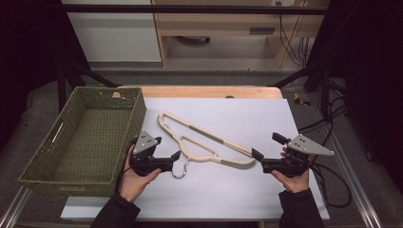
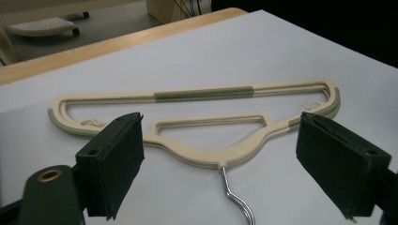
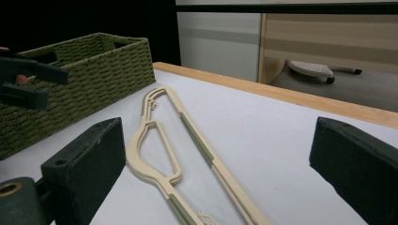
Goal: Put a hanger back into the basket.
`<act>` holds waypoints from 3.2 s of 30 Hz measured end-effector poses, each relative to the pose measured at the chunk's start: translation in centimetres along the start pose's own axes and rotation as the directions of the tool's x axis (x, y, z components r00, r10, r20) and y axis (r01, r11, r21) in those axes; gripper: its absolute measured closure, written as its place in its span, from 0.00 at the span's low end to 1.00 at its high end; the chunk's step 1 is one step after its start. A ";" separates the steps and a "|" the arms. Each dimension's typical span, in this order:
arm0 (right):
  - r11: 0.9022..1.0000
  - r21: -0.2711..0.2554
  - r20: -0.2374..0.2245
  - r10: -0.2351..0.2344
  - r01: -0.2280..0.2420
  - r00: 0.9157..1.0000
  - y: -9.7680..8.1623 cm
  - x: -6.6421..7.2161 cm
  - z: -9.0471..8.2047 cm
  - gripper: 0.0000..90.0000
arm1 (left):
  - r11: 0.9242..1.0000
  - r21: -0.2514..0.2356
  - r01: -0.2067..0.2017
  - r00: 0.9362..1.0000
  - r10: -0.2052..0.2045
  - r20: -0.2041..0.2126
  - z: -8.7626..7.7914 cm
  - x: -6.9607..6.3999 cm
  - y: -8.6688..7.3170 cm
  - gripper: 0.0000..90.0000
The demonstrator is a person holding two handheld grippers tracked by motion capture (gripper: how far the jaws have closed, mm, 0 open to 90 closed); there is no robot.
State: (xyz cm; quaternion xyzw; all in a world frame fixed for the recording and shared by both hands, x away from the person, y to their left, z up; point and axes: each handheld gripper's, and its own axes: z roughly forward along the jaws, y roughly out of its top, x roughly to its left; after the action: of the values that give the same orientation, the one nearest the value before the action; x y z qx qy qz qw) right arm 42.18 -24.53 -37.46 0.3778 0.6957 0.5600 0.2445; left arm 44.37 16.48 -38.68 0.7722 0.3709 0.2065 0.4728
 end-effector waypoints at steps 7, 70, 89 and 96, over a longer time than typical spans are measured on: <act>1.000 -0.003 -0.001 -0.001 0.001 1.000 0.0 0.0 0.0 0.05 | 0.996 0.087 -0.011 1.000 0.010 0.009 3.2 -1.1 -0.9 0.21; 0.986 0.144 -0.146 -0.063 0.084 0.987 -1.2 4.1 7.1 0.11 | 0.942 0.322 -0.095 0.988 0.129 -0.085 6.4 -3.2 -1.7 0.98; 0.936 0.261 -0.233 -0.175 0.235 0.956 -2.4 8.5 13.4 0.30 | 0.926 0.346 -0.151 0.981 0.184 -0.065 5.5 -4.1 -0.5 0.98; 0.895 0.320 -0.266 -0.228 0.309 0.936 -3.6 9.6 15.1 0.41 | 0.924 0.350 -0.155 0.980 0.189 -0.063 5.4 -4.3 -0.4 0.99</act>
State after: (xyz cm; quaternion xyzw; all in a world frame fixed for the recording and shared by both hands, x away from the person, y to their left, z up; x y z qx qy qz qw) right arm 47.09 -8.20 -44.01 0.2506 0.8542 0.4234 0.1682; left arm 45.14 10.18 -41.44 0.8617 0.3540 0.2159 0.2925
